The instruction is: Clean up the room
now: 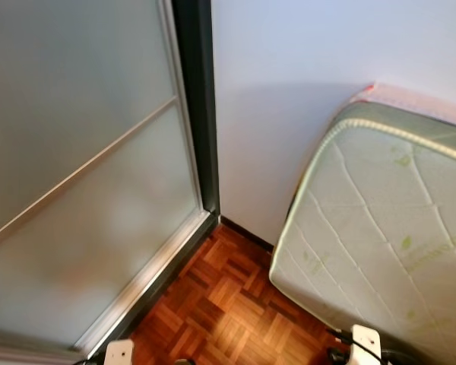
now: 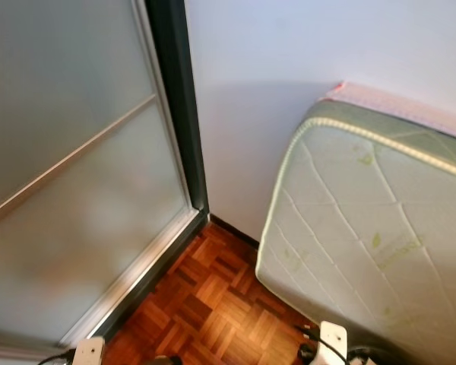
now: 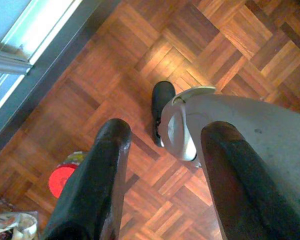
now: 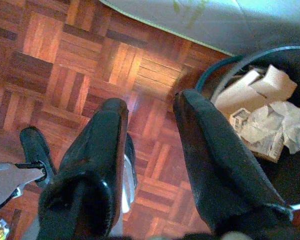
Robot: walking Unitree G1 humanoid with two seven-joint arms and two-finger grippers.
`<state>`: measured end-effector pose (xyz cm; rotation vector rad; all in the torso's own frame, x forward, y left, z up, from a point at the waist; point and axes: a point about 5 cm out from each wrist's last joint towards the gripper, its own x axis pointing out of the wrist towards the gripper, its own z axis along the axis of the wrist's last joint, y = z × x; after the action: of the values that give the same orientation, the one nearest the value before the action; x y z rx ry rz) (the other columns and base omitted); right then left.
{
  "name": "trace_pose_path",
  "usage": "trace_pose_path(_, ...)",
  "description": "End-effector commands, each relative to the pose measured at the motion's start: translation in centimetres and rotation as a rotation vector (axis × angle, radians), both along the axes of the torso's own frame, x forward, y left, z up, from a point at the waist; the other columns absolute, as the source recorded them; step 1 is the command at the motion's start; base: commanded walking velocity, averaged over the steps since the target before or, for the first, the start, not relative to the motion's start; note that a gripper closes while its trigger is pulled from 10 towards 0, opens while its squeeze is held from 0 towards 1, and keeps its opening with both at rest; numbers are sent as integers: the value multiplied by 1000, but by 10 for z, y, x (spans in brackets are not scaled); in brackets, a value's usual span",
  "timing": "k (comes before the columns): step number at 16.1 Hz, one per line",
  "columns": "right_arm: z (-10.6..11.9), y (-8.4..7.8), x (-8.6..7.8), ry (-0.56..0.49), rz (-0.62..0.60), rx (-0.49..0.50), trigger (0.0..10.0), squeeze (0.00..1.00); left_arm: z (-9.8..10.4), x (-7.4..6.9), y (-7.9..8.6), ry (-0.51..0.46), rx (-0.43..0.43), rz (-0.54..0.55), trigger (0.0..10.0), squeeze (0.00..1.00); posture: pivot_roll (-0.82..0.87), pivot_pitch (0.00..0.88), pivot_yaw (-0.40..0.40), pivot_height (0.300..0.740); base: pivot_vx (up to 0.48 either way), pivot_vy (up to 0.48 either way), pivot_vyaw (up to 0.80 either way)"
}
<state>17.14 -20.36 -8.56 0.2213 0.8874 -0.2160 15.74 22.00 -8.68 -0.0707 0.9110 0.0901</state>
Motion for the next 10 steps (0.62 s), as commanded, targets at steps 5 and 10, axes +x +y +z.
trace_pose_path(5, 24, -14, 45, -28, -18, 30, 10000, 0, 38, 88, -41, -112, -4, -107, 10000, 0, 25, 0, -15, 740, 0, 0, -776)
trace_pose_path(10, 24, -13, 46, -27, -8, 34, 10000, 0, 40, 90, -39, -107, 66, -175, 10000, 0, 24, 0, -11, 740, 0, -192, -775)
